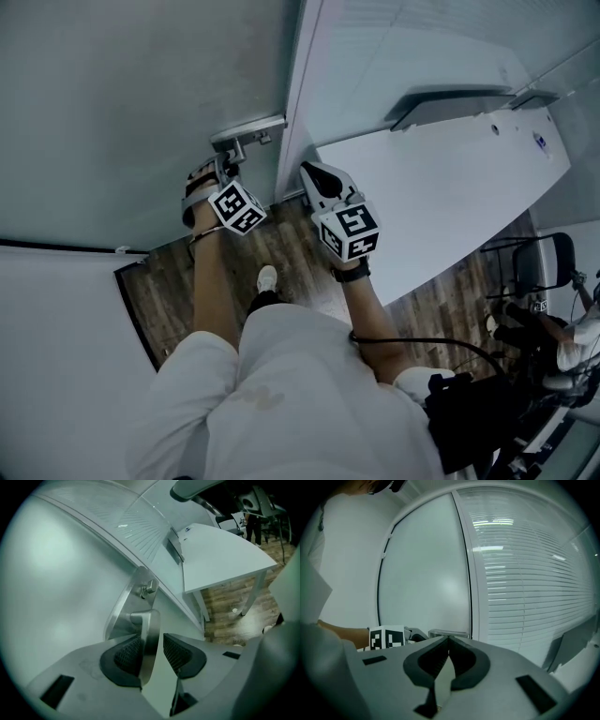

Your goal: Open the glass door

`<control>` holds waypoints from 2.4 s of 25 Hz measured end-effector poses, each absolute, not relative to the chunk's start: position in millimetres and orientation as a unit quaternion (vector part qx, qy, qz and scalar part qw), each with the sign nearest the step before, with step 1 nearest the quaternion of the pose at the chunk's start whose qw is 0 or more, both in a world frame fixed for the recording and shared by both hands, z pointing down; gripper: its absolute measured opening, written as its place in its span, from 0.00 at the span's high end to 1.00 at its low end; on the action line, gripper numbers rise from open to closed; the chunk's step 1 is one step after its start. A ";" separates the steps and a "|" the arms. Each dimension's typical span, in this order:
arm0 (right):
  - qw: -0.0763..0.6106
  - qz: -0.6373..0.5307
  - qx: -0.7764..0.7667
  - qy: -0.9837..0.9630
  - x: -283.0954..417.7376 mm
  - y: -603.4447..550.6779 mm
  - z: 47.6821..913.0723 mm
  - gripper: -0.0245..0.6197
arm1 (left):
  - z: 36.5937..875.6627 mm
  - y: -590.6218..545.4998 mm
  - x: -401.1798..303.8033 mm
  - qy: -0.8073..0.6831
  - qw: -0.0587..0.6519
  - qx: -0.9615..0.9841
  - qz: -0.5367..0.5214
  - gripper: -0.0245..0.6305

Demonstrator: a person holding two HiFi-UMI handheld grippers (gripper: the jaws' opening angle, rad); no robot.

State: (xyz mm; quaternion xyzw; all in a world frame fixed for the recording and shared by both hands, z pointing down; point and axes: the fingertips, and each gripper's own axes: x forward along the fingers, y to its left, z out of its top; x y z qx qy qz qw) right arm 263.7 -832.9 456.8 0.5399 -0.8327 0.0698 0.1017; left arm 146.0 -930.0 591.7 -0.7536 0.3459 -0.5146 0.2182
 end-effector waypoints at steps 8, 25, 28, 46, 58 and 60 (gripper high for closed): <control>0.084 0.064 0.525 -0.844 266.1 -806.6 439.6 0.96 | 589.9 -912.9 141.9 0.377 0.214 -0.725 -0.535 0.75; 0.068 0.054 0.512 -0.854 286.1 -744.2 428.9 0.96 | 591.6 -845.6 136.9 0.419 0.198 -0.706 -0.536 0.75; 0.065 0.054 0.508 -0.857 285.9 -731.6 428.4 0.96 | 587.9 -831.3 138.5 0.423 0.196 -0.711 -0.526 0.75; 0.035 0.048 0.513 -0.856 301.8 -629.7 423.4 0.96 | 595.2 -737.3 109.0 0.439 0.180 -0.693 -0.543 0.75; 0.034 0.084 0.511 -0.855 332.5 -544.3 471.6 0.96 | 606.1 -689.7 93.7 0.464 0.192 -0.668 -0.549 0.73; 0.028 0.085 0.506 -0.858 332.3 -533.8 468.5 0.96 | 605.0 -677.8 93.1 0.462 0.194 -0.673 -0.545 0.73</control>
